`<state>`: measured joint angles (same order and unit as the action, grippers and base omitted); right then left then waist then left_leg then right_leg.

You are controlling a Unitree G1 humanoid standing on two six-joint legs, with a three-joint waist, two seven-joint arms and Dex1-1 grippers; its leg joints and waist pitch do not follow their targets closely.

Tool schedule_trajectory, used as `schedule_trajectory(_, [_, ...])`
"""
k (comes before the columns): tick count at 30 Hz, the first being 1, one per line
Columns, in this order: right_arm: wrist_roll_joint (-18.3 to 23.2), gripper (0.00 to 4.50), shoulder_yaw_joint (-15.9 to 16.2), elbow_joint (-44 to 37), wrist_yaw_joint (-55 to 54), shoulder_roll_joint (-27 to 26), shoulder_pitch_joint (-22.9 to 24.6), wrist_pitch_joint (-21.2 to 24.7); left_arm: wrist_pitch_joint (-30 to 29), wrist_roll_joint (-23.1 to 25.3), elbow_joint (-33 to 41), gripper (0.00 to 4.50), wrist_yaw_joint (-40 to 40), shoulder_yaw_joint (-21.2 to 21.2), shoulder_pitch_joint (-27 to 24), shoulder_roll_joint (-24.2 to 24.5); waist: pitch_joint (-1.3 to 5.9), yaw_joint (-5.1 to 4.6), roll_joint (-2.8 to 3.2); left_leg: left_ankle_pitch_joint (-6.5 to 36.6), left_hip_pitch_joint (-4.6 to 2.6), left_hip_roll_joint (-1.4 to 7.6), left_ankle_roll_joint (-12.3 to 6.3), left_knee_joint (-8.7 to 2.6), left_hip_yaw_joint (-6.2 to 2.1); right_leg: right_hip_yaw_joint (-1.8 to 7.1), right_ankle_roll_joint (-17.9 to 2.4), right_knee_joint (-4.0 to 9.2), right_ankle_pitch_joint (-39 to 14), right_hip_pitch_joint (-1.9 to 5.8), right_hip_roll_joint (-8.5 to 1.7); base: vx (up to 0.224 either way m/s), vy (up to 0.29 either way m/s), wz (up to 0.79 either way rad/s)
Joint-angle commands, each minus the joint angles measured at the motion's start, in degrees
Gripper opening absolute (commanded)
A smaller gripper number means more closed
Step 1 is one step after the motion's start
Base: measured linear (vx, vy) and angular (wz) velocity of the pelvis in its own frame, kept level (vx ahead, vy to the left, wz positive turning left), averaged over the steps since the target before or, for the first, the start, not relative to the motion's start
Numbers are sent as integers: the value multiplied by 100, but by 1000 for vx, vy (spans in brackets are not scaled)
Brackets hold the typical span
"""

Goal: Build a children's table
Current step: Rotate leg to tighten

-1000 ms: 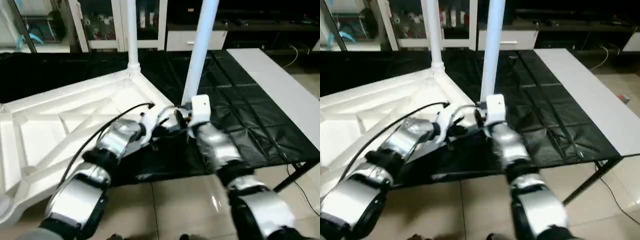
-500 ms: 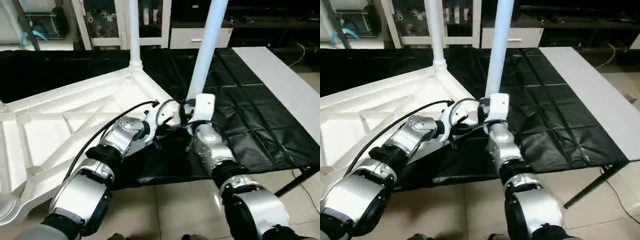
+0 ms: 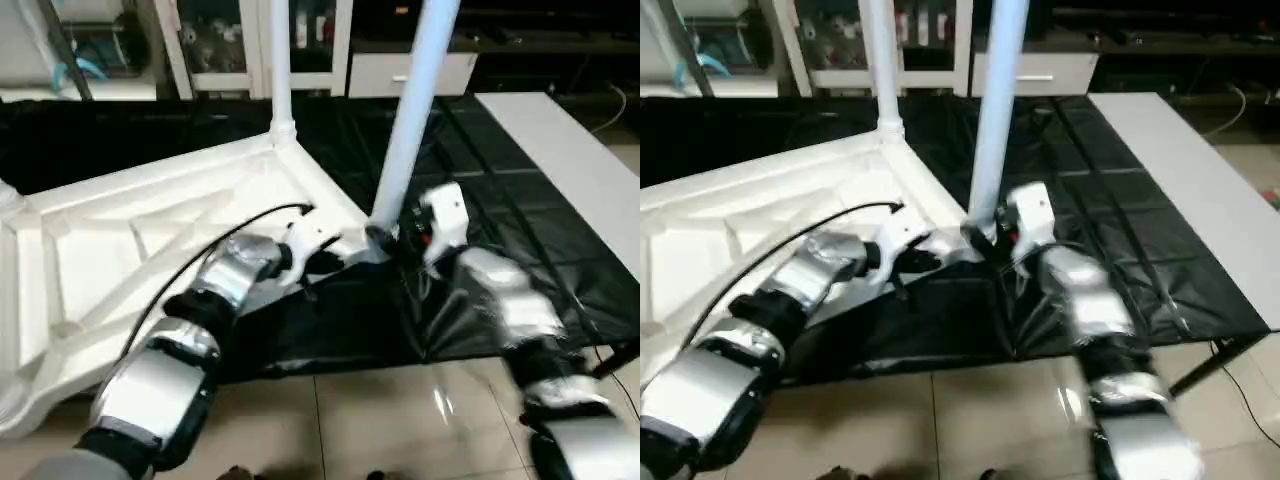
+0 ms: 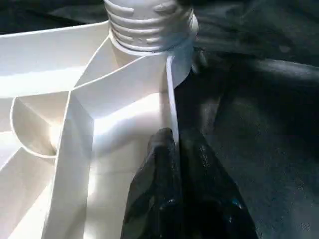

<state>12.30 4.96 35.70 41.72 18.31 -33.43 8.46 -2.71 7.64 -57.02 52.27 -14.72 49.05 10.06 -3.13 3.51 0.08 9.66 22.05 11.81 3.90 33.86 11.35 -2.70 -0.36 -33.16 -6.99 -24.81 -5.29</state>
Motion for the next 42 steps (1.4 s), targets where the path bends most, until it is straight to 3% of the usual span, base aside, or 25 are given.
schedule_trajectory(1, [59,418,255,-340,710,225,87,69,206,-13,241,0,856,-322,-259,32,435,36,-10,1657,-92,75,-410,-390,-43,94,-1213,379,-1706,377,-212,0,0,0])
schedule_trajectory(5, [58,418,335,-452,1098,425,139,102,183,-71,531,0,1435,-488,-427,155,426,63,11,1827,-145,102,-311,-393,-30,102,-1193,417,-2049,298,-209,0,0,0])
schedule_trajectory(7, [74,418,416,-624,1497,623,201,193,143,-49,746,0,1865,-676,-554,292,415,123,13,1845,-124,129,-289,-423,-48,98,-1151,406,-2077,334,-208,0,0,0])
schedule_trajectory(8, [93,418,454,-741,1696,719,239,268,118,-20,828,0,2032,-766,-603,359,414,164,40,1910,-181,138,-258,-415,-31,109,-1162,412,-2077,277,-196,0,0,0])
schedule_trajectory(10, [64,418,540,-866,1922,847,266,323,55,-2,959,0,2269,-875,-663,448,401,184,26,2012,-216,142,-228,-416,-17,119,-1178,417,-2080,250,-183,0,0,0])
schedule_trajectory(12, [-1,418,649,-938,2145,971,272,311,18,19,1062,0,2459,-960,-697,518,381,195,39,2216,-214,148,-130,-446,-41,122,-1113,422,-2337,256,-207,0,0,0])
schedule_trajectory(15, [-129,418,851,-960,2397,1095,274,245,1,75,1061,0,2493,-972,-668,562,368,170,-3,2368,-202,131,-72,-461,-61,116,-1036,446,-2606,278,-228,0,0,0])
schedule_trajectory(21, [-283,418,1102,-986,2960,1290,236,196,85,190,1084,0,2261,-929,-623,656,379,175,-19,2195,-178,130,-117,-457,-73,123,-943,450,-2697,291,-244,0,0,0])
schedule_trajectory(27, [-321,418,1083,-786,3014,1309,108,177,33,179,1107,0,2206,-934,-618,656,382,177,-64,2095,-168,133,-150,-452,-70,122,-957,444,-2691,291,-250,0,0,0])
schedule_trajectory(28, [-326,392,1078,-747,3006,1296,88,175,30,178,1110,0,2200,-930,-618,654,379,178,-71,2078,-160,133,-153,-454,-73,122,-949,440,-2698,295,-252,0,0,0])
schedule_trajectory(32, [-390,380,1102,-554,3013,1232,-5,104,31,184,1123,0,2187,-902,-625,659,374,172,-57,2110,-166,129,-138,-450,-76,116,-918,456,-2846,278,-258,0,0,0])
schedule_trajectory(39, [-468,308,1085,-297,2943,1132,-116,23,60,177,1083,0,2108,-901,-619,674,369,166,-77,2147,-171,129,-140,-452,-75,113,-877,470,-2916,269,-249,0,0,0])
schedule_trajectory(42, [-501,297,1073,-205,2968,1066,-128,-13,55,175,1086,0,2079,-894,-628,669,367,163,-79,2150,-170,128,-142,-450,-79,110,-844,478,-3006,266,-258,0,0,0])
